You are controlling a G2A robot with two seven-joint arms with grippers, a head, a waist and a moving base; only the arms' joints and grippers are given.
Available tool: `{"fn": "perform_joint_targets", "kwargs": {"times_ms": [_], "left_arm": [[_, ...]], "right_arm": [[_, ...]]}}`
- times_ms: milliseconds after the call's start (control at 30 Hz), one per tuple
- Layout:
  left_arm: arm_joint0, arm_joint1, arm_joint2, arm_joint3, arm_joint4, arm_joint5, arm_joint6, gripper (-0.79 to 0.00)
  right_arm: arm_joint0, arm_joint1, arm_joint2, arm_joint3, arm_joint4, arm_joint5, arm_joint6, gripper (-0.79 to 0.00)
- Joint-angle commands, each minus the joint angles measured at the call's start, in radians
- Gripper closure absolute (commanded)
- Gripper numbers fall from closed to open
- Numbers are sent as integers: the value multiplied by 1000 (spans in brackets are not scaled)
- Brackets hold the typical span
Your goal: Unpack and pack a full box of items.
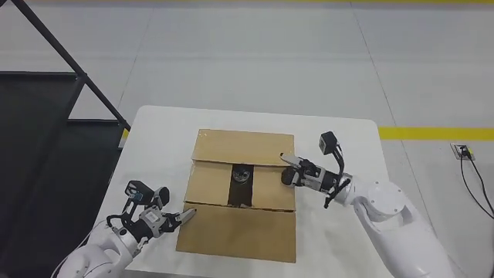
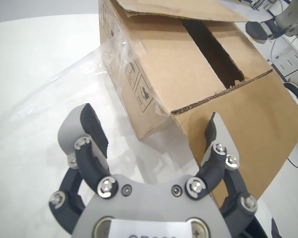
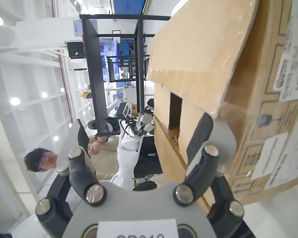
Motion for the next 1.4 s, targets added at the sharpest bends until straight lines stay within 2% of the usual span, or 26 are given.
{"fn": "perform_joint_targets", "kwargs": {"times_ms": [0, 200, 467, 600, 733, 833, 1200, 1300, 1367], "left_arm": [[6, 0, 1, -3, 3, 5, 8, -785], [18, 2, 14, -10, 12, 7, 23, -785], [23, 5, 23, -17, 26, 7, 32, -785], [33, 7, 19, -18, 32, 9, 47, -785], [50, 8, 7, -14, 18, 12, 63, -785], [58, 9, 2, -11, 6, 14, 68, -785], [54, 12, -6, 5, -16, 18, 75, -785], [54, 12, -6, 5, -16, 18, 75, -785], [54, 12, -6, 5, -16, 18, 75, -785]], "right_arm": [[19, -4, -13, 17, 6, 15, -1, -785], [53, -11, -28, 30, 6, 56, -21, -785], [115, -31, -48, 44, 25, -9, -112, -785], [219, -55, -107, 80, -45, 13, -207, -785], [351, -88, -184, 173, -99, 59, -289, -785], [420, -110, -230, 254, -101, 45, -278, -785], [420, -110, -230, 254, -101, 45, -278, -785], [408, -117, -219, 281, -18, 35, -262, -785], [436, -134, -233, 326, 1, 43, -329, -785]]}}
